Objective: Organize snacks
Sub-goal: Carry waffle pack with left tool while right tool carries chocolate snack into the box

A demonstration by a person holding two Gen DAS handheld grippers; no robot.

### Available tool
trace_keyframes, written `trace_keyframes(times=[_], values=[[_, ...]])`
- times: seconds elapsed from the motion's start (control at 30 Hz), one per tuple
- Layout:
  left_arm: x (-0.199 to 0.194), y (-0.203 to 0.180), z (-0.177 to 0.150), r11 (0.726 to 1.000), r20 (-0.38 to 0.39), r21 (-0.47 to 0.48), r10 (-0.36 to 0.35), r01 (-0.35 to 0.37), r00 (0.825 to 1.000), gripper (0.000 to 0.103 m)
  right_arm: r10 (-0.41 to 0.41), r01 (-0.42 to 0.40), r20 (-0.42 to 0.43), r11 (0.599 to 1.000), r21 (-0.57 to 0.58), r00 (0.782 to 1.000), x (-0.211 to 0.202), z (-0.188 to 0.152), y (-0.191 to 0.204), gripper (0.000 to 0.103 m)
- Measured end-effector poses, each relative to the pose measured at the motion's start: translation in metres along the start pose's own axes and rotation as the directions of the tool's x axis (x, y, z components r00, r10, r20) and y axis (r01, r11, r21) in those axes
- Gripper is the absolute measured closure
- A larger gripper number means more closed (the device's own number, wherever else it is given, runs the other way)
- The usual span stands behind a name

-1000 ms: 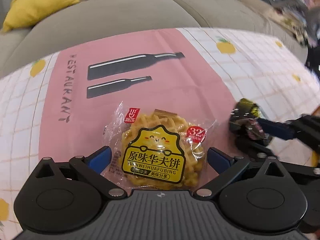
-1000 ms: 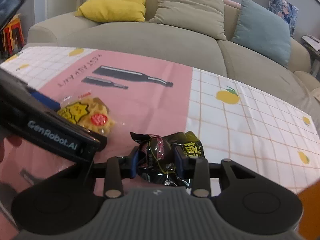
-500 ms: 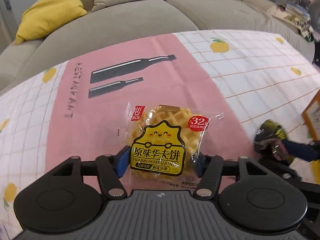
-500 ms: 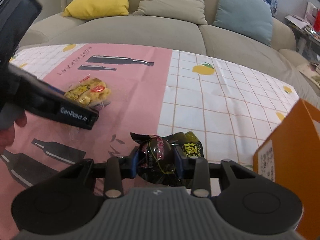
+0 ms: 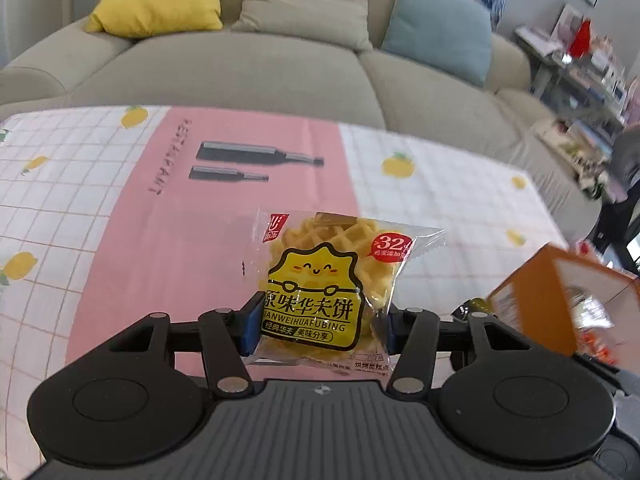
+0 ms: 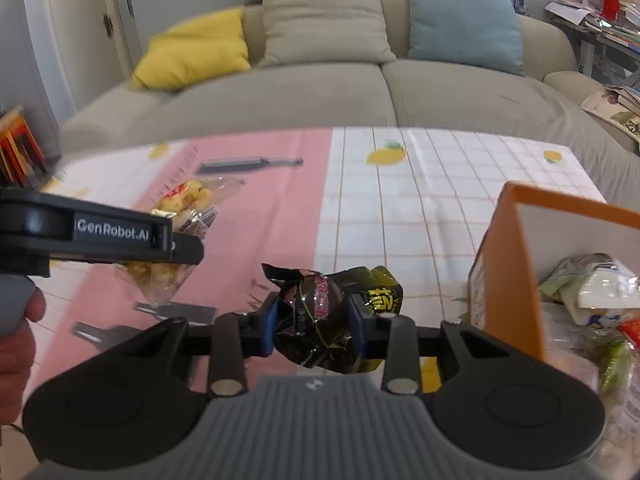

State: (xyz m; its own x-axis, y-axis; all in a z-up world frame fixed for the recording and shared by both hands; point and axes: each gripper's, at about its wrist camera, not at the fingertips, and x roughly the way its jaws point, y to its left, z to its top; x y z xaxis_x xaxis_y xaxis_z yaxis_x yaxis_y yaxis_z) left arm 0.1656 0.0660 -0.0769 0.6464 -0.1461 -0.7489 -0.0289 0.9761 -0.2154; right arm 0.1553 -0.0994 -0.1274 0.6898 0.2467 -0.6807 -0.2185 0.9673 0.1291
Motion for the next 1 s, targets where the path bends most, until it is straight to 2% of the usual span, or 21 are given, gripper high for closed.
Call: trace_keyframes(times=[0.27,0.4,0.57,0.73,0.9,1.0], values=[[-0.062,-0.036,-0.002,0.999,0.069,0.0,-0.054,0.054,0.996,0.041,0.072,-0.074,0.13,0.997,0.004,0.989,-0.076,0.012,-0.008,0.069],[-0.081,-0.063,-0.005,0.993,0.066,0.028,-0.118,0.117,0.991,0.041,0.067,-0.067,0.167,0.998,-0.003,0.984,-0.111,0.011,-0.022,0.069],[-0.089,-0.104,-0.007,0.969,0.034,0.1,-0.23,0.226,0.972,0.041,0.036,-0.032,0.179,0.999,-0.027,0.983,-0.152,0.006,-0.06,0.069],[-0.079,-0.156,-0.009,0.926,-0.043,0.174,-0.332,0.334,0.942,0.041,-0.013,0.023,0.138,0.997,-0.076,0.99,-0.186,0.0,-0.113,0.069],[-0.052,-0.211,-0.013,0.883,-0.141,0.247,-0.375,0.399,0.916,0.041,-0.084,0.09,0.051,0.989,-0.122,0.995,-0.197,-0.006,-0.166,0.069],[-0.035,-0.242,-0.018,0.852,-0.189,0.323,-0.369,0.412,0.91,0.041,-0.121,0.12,0.002,0.975,-0.188,0.993,-0.193,-0.009,-0.188,0.069]])
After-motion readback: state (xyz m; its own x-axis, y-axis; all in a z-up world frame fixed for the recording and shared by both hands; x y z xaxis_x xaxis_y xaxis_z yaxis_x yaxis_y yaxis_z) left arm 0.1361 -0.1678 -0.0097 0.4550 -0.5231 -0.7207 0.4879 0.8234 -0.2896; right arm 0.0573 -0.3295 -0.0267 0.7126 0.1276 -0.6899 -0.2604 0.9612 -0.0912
